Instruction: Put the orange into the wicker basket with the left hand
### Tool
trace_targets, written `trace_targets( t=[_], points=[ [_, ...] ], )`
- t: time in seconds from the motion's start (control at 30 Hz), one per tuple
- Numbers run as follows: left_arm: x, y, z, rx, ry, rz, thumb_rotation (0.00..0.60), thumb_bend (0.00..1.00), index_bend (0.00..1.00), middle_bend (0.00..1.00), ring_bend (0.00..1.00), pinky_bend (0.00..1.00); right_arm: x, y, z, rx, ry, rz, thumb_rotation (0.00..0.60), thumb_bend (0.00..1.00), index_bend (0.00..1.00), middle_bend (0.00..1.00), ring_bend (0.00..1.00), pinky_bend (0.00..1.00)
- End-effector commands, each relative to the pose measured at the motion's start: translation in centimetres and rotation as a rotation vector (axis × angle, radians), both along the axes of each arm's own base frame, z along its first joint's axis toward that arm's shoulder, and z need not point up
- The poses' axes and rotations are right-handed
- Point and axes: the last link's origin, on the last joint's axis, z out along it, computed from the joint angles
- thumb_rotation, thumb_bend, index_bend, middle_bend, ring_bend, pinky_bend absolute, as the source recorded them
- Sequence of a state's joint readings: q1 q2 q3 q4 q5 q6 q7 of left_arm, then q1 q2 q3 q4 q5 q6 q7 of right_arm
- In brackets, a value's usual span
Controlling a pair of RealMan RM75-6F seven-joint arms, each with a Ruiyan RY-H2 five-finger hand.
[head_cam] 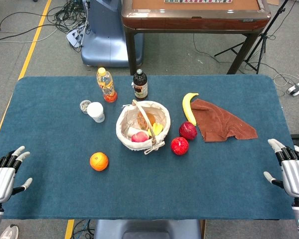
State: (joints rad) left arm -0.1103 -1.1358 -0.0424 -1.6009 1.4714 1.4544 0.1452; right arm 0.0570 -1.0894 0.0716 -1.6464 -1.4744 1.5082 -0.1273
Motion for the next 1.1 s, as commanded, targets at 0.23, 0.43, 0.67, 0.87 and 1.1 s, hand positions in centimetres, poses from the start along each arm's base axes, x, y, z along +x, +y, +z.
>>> trace_targets(
  t=[0.23,0.43,0.67,0.87,1.1],
  points=[
    [0.1,0.0,0.0,0.013,-0.006,-0.019,0.600,0.24,0.23,0.11,0.13,0.17,-0.1,0.3,0.3,-0.006,-0.002,-0.001,0.600,0.11,0.14,0.18,0.20,0.31],
    [0.2,0.1,0.0,0.030,-0.010,-0.024,0.600,0.24,0.23,0.11,0.13,0.17,-0.2,0.5,0.5,-0.016,-0.003,-0.001,0.600,0.11,0.14,0.18,0.20,0.31],
    [0.7,1.0,-0.1,-0.023,-0.021,-0.072,0.600,0.24,0.23,0.11,0.13,0.17,0.0,0.3,0.5,-0.033,-0.003,0.020,0.600,0.11,0.14,0.18,0.20,0.31],
    [1.9,2.8,-0.7,-0.140,-0.050,-0.158,0.600,0.24,0.23,0.11,0.13,0.21,0.3,0.1,0.8,-0.055,0.002,0.039,0.600,0.12,0.14,0.18,0.20,0.31],
    [4.6,5.6,-2.7,-0.310,-0.028,-0.280,0.600,0.24,0.21,0.11,0.16,0.28,0.4,-0.1,0.8,-0.058,0.000,0.047,0.600,0.13,0.14,0.18,0.20,0.31]
  ],
)
